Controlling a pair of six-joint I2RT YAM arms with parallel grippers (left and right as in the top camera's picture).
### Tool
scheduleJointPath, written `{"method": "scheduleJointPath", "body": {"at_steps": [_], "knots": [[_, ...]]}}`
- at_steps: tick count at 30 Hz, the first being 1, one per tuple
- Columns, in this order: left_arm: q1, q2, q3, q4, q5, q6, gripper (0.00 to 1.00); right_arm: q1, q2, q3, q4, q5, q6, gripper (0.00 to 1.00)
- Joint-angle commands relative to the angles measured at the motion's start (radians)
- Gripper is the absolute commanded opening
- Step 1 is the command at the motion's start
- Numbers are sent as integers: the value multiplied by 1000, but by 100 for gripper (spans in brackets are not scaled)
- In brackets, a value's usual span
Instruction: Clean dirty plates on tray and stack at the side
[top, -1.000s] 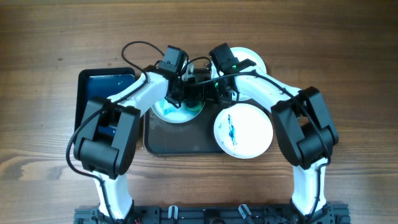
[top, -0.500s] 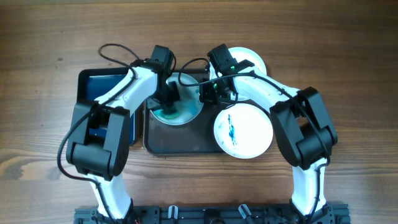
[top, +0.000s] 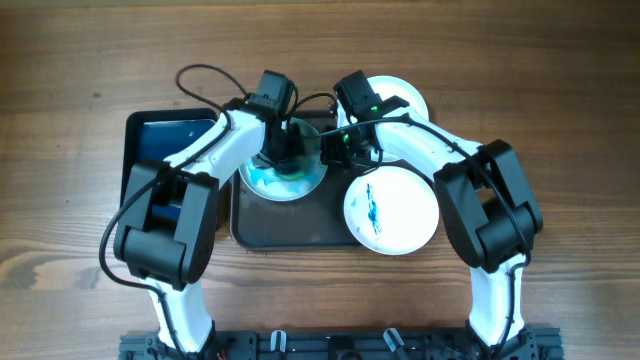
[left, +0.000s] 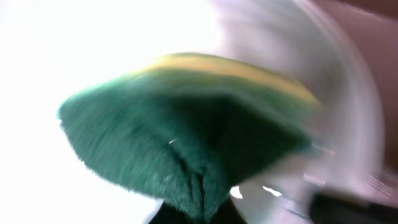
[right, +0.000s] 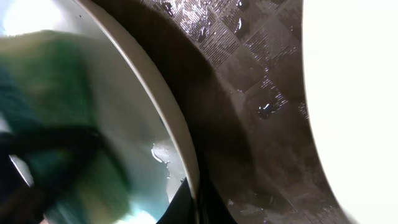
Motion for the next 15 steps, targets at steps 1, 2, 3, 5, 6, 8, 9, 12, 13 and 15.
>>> {"method": "scheduleJointPath", "body": {"at_steps": [1, 2, 3, 5, 6, 8, 9, 12, 13, 15], "knots": [[15, -7, 71, -105, -346, -86, 4, 9, 19, 8, 0, -31, -1, 4], [18, -18, 100, -143, -315, -79, 4, 9, 19, 8, -1, -31, -1, 4], [24, -28, 136, -189, -249, -47, 4, 9, 19, 8, -1, -31, -1, 4], [40, -40, 202, -272, -120, 13, 4, 9, 19, 8, -1, -31, -3, 4], [59, -49, 256, -338, -51, 32, 4, 10, 19, 8, -1, -32, -5, 4], [97, -66, 336, -431, 2, 32, 4, 16, 15, 13, -2, -44, -35, 4], [126, -81, 385, -484, 17, 32, 4, 19, 5, 17, -9, -43, -57, 4], [193, -119, 453, -534, 24, 32, 4, 27, -51, 29, -57, 69, -63, 4], [218, -138, 457, -532, 24, 32, 4, 29, -79, 35, -81, 120, -76, 4], [255, -162, 457, -528, 24, 32, 4, 34, -127, 44, -124, 214, -83, 4]]}}
